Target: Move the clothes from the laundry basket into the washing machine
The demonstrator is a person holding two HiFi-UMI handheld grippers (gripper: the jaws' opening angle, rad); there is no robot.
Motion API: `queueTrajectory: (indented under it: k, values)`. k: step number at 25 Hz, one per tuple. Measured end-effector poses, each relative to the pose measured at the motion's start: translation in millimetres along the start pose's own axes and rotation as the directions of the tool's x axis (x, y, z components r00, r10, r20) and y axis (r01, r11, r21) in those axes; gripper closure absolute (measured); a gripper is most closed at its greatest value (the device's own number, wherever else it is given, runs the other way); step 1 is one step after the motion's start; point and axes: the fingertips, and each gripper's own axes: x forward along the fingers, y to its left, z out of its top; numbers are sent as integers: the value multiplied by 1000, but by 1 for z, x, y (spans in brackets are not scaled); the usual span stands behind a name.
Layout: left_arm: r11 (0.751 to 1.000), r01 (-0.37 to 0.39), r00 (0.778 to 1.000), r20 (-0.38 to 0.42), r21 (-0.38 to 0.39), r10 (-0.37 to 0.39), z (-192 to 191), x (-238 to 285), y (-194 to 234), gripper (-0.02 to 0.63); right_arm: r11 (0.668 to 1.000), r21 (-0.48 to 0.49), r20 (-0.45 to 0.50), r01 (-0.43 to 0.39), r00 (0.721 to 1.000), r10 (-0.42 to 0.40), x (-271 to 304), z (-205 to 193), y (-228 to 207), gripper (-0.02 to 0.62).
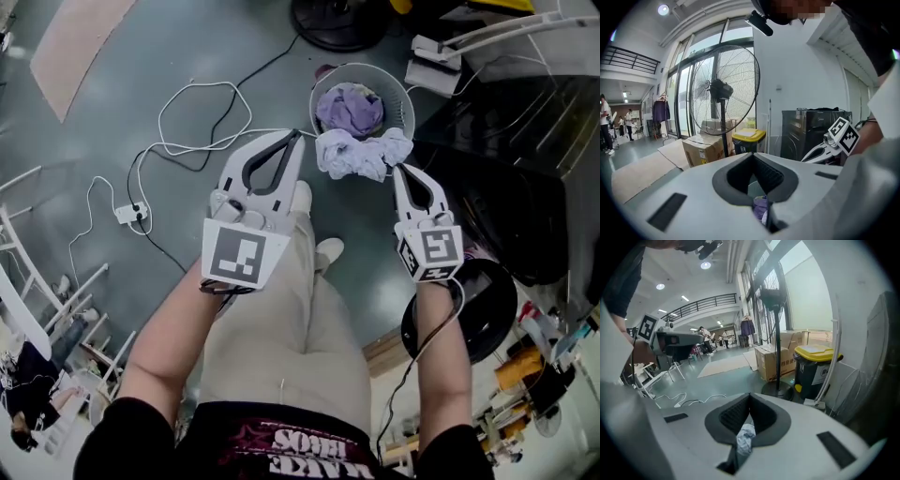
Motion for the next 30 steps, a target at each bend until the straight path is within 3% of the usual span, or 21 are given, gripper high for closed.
queueTrajectory:
  k: [7,16,19,23,25,30]
  values:
    - [999,43,997,-69,26,-42,-47,22,3,601,1000,1,-119,-25,993,25,56,-71,-13,591]
    - [997,68,990,-129,33,-63,-98,40,11,601,998,41,-271,-47,961,56,122,-164,-19,580]
    - [995,87,985,-150,43,-80,-111,41,12,601,996,41,-331,-78,939,87,142,-193,-15,487]
    - [994,100,980,-174,36,-92,-124,41,16,601,989,74,-408,-129,901,148,170,-227,-8,261]
    - [994,102,978,-188,33,-94,-130,41,18,601,984,66,-450,-166,875,178,181,-244,-2,180]
    - [995,100,973,-212,27,-93,-145,41,20,601,974,37,-565,-223,799,204,200,-288,7,100]
